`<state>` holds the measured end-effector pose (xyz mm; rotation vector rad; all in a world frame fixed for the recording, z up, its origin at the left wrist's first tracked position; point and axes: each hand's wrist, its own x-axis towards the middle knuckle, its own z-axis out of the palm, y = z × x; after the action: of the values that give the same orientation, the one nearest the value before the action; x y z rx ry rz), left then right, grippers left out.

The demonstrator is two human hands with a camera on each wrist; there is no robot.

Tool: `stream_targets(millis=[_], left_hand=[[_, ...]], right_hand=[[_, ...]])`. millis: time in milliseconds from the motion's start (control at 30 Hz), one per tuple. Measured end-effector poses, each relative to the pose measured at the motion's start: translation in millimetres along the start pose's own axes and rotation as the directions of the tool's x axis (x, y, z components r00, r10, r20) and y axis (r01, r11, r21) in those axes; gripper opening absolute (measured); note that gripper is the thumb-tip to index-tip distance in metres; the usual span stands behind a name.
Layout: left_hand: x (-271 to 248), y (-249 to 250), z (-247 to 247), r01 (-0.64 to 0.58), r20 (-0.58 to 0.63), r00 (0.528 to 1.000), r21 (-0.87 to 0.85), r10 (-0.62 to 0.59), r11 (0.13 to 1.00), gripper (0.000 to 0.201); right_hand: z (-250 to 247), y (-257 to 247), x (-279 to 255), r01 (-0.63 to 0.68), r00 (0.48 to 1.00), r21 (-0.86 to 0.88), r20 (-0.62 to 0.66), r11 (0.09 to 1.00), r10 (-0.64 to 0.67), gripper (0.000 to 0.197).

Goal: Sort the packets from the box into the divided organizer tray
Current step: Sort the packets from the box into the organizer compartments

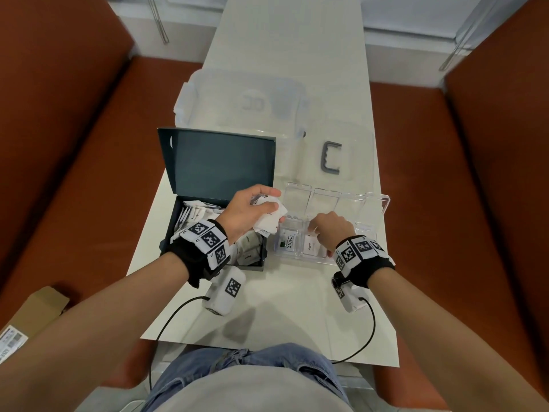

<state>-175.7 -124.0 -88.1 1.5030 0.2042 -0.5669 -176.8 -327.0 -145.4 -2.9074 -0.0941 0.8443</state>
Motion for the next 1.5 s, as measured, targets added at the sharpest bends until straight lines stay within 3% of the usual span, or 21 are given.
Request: stream_targets(millis=[167, 400, 567, 667, 800, 933, 1000, 1233, 1367, 1500], left_hand=[[-1.1, -1.0, 2.4, -0.015, 0.014, 1.000, -0.005, 0.015, 1.000, 0.025], [-2.5, 0.0, -0.2, -0.016, 0.020, 1.000, -0.026, 0.017, 1.000, 0.027], [-0.4, -1.9, -0.3, -0.017, 0.011, 1.000, -0.017, 0.017, 1.000, 0.026], [0.8, -4.2, 1.3, -0.018, 0.018, 1.000, -0.048, 0.019, 0.999, 0.024], [2.8, -4.2, 4.5, 0.050, 0.028, 0.998, -0.131, -0.047, 0.990, 0.022], [5.5, 0.0, 7.6, 0.150, 0.073, 0.988, -0.177, -0.139, 0.973, 0.031], [6.6, 2.2, 10.8, 0.160, 0.100, 0.984, -0.171, -0.145, 0.972, 0.037], [9.2, 3.4, 27.6, 0.032, 0.075, 0.997, -0.103, -0.024, 0.994, 0.039], [8.3, -0.9, 29.2, -0.021, 0.014, 1.000, -0.141, 0.023, 0.990, 0.036], [7.9, -3.9, 23.3, -0.005, -0.003, 1.000, -0.154, 0.005, 0.988, 0.035]], right_hand=[[-0.5, -4.5, -1.6, -0.005, 1.000, -0.056, 0.002, 0.998, 0.005, 0.033], [-3.1, -2.7, -2.8, -0.044, 0.999, 0.148, 0.028, 0.988, 0.040, 0.038], [-3.9, -7.0, -5.8, -0.046, 0.998, 0.070, 0.047, 0.996, 0.042, 0.033], [-2.9, -9.3, -10.1, -0.043, 0.996, 0.110, 0.076, 0.993, 0.034, 0.032], [-18.4, -4.4, -13.4, 0.011, 0.997, 0.200, -0.080, 0.980, 0.005, 0.024], [-40.7, -3.8, -18.9, 0.166, 0.952, 0.518, -0.307, 0.839, 0.001, 0.016], [-48.1, -7.0, -22.4, 0.230, 0.935, 0.615, -0.354, 0.754, 0.004, 0.015], [-53.1, -5.6, -30.8, 0.245, 0.958, 0.772, -0.287, 0.587, -0.022, 0.020], [-55.2, 3.2, -31.1, 0.172, 0.976, 0.872, -0.215, 0.459, 0.042, 0.018], [-63.2, 27.6, -32.8, 0.151, 0.971, 0.877, -0.218, 0.457, 0.098, 0.012]])
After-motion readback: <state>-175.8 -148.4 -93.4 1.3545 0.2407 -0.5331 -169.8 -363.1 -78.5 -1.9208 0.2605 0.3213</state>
